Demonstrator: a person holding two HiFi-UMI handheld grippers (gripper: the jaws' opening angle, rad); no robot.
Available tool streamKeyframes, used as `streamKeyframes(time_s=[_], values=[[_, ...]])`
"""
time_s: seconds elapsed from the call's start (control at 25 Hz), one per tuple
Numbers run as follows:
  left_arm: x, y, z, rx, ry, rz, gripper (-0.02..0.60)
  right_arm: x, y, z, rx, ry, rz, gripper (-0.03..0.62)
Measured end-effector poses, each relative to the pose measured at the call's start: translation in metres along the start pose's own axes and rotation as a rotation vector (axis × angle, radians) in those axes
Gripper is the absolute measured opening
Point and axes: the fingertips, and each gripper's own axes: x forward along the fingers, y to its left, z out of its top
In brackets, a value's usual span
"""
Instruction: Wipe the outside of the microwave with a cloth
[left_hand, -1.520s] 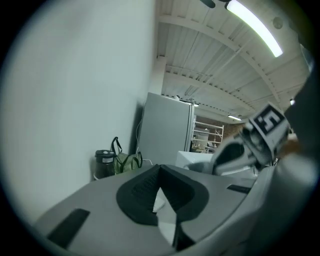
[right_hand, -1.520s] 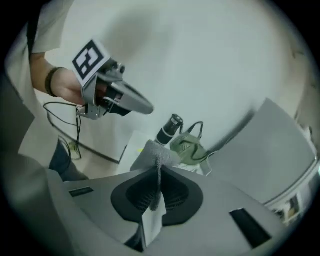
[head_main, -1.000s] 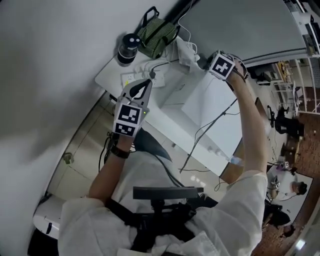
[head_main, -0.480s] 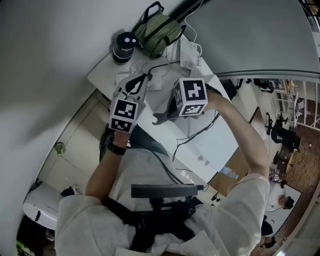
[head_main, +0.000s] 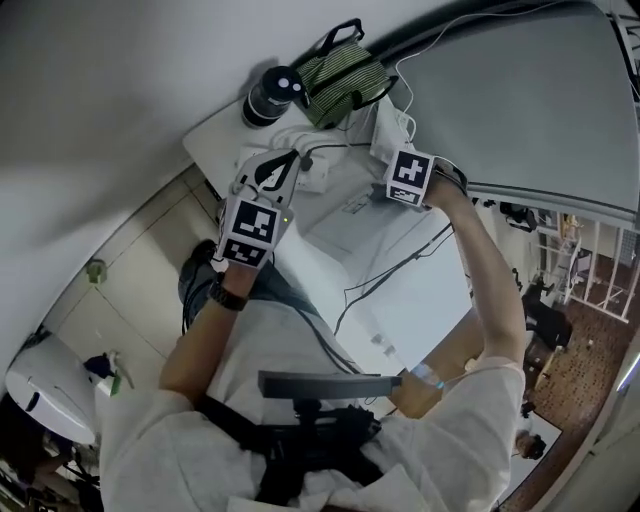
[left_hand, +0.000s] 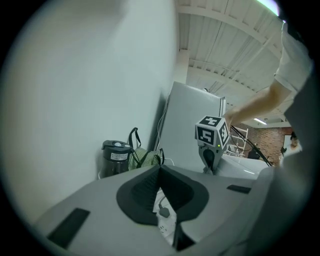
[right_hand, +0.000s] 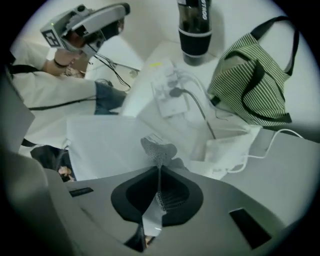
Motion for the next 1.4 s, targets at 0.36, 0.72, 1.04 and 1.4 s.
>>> streamKeyframes(time_s=[0.36,0.72,1.04,1.4], values=[[-0.01,0.022,-0.01,-0.027,0.007,0.101,0.028,0.015,-0.042,-0.023,-0.177,0.164,-0.11,0.018],[-0.016,0.023,-0.029,0.004,0.034,0.156,0.028,0.016,0.139,0.099,-0.756,-0.02,0.107,0.018],[-0.029,0.031,-0.039,-0.014,0.046,0.206,0.028,0.044,0.105,0.085,-0.763,0.084,0.105,0.018],[-0.029,0.024,-0.041,-0.021,0.043,0.202,0.028,0.065,-0.052,-0.007,-0.501,0.411,-0.113,0.018]])
